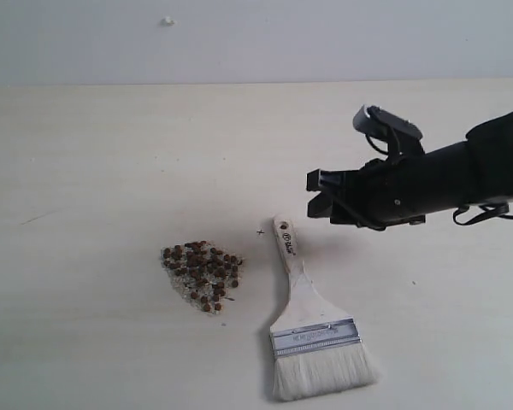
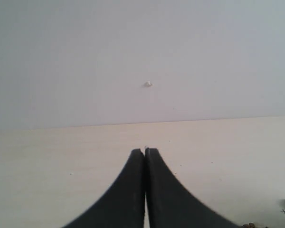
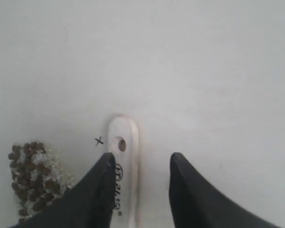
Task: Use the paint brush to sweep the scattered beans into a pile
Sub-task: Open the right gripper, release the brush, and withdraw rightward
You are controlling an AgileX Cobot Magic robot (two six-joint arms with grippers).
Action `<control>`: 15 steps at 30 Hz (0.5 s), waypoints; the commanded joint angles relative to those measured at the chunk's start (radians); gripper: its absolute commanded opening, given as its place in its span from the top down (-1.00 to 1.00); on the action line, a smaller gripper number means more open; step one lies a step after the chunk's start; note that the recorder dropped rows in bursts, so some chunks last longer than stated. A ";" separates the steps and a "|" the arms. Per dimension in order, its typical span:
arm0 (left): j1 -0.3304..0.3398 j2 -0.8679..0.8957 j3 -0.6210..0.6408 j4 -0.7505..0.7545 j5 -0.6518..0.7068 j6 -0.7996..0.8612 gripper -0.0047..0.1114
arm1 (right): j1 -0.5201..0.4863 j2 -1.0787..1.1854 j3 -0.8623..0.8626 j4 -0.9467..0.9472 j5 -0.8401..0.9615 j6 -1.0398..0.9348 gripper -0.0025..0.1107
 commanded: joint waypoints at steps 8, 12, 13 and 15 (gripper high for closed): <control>-0.005 -0.003 0.003 -0.004 0.003 -0.001 0.92 | -0.005 -0.429 0.041 -0.495 -0.120 0.477 0.96; -0.005 -0.003 0.003 -0.004 0.003 -0.001 0.92 | -0.005 -0.762 0.197 -0.525 -0.355 0.515 0.96; -0.005 -0.003 0.003 -0.004 0.003 -0.001 0.92 | -0.005 -0.862 0.244 -0.539 -0.409 0.506 0.96; -0.005 -0.003 0.003 -0.004 0.003 -0.001 0.92 | -0.005 -0.985 0.294 -0.544 -0.448 0.470 0.96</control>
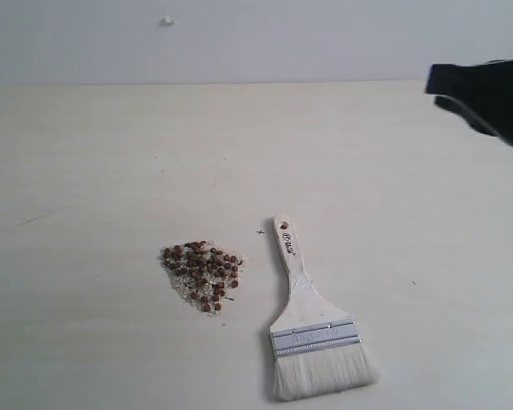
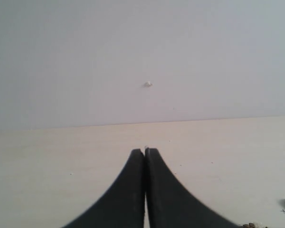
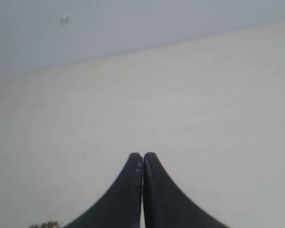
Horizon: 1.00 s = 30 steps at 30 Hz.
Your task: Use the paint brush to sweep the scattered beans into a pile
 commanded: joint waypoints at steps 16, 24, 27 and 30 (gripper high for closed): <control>-0.005 -0.003 0.003 -0.004 0.003 -0.001 0.92 | -0.005 -0.767 0.248 -0.020 -0.009 -0.072 0.96; -0.005 -0.003 0.003 -0.004 0.003 -0.001 0.92 | -0.005 -0.792 0.248 -0.020 -0.009 -0.072 0.96; -0.005 -0.003 0.003 -0.004 0.003 -0.001 0.92 | -0.005 -0.792 0.248 -0.020 -0.009 -0.072 0.96; -0.005 -0.003 0.003 -0.004 0.003 -0.001 0.92 | -0.005 -0.792 0.248 -0.020 -0.009 -0.069 0.96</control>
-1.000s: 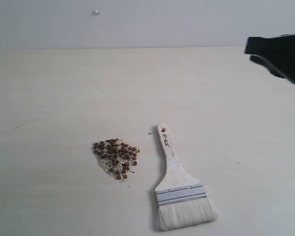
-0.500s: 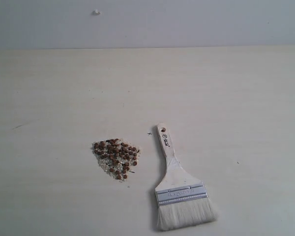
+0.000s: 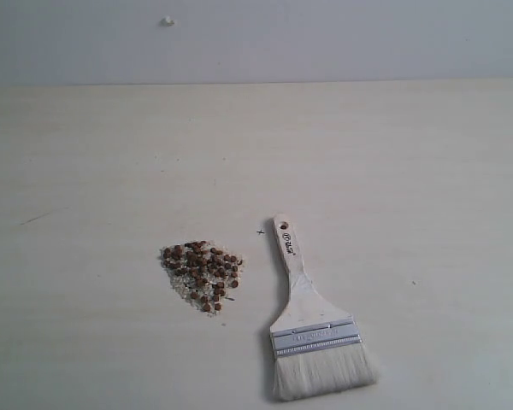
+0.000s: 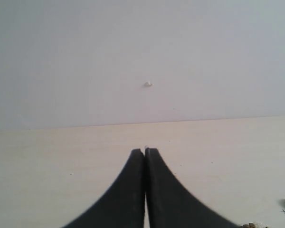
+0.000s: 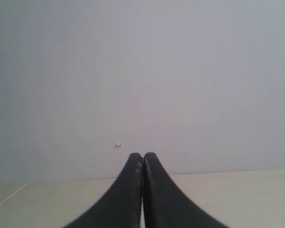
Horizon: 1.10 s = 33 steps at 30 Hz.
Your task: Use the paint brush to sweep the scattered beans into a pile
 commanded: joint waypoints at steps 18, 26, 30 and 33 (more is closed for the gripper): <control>-0.005 -0.003 0.003 -0.004 0.003 -0.001 0.92 | -0.014 -0.199 0.111 -1.087 -0.006 0.947 0.96; -0.005 -0.003 0.003 -0.004 0.003 -0.001 0.92 | -0.018 -0.288 0.180 -1.110 0.092 0.856 0.96; -0.005 -0.003 0.003 -0.004 0.003 -0.001 0.92 | -0.018 -0.288 0.226 -1.110 0.108 0.849 0.96; -0.005 -0.003 0.003 -0.004 0.003 -0.001 0.92 | -0.018 -0.288 0.280 -1.110 0.114 0.823 0.96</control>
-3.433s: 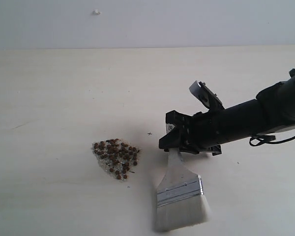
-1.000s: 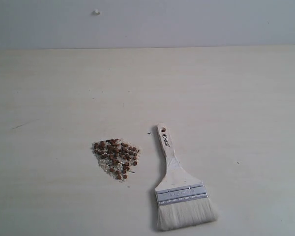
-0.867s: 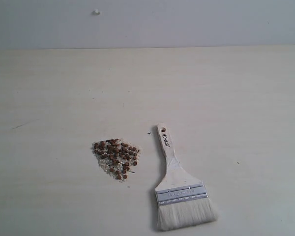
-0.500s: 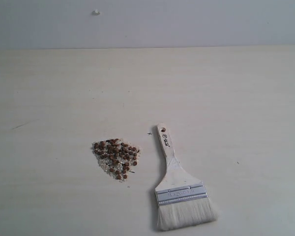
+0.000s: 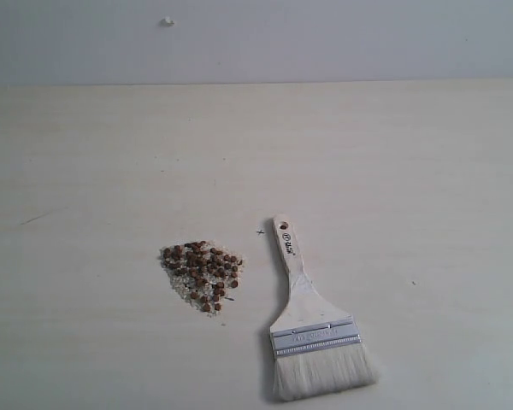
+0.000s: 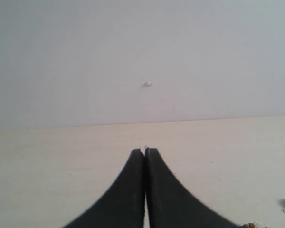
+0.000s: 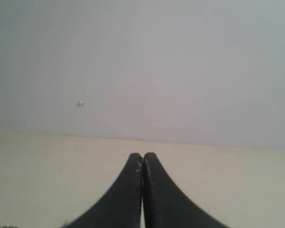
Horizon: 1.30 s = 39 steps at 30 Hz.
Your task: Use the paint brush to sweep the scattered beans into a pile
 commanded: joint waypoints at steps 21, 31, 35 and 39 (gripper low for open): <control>-0.005 -0.003 0.003 -0.004 0.003 -0.001 0.92 | -0.007 -0.005 0.096 -0.010 0.093 -0.054 0.96; -0.005 -0.003 0.003 -0.004 0.003 -0.001 0.92 | -0.007 -0.005 0.096 -0.010 0.093 -0.049 0.96; -0.005 -0.003 0.003 -0.004 0.003 -0.001 0.92 | -0.007 -0.005 0.096 -0.010 0.093 -0.049 0.96; -0.007 -0.006 0.003 -0.004 0.003 -0.001 0.92 | -0.007 -0.005 0.096 -0.010 0.093 -0.049 0.96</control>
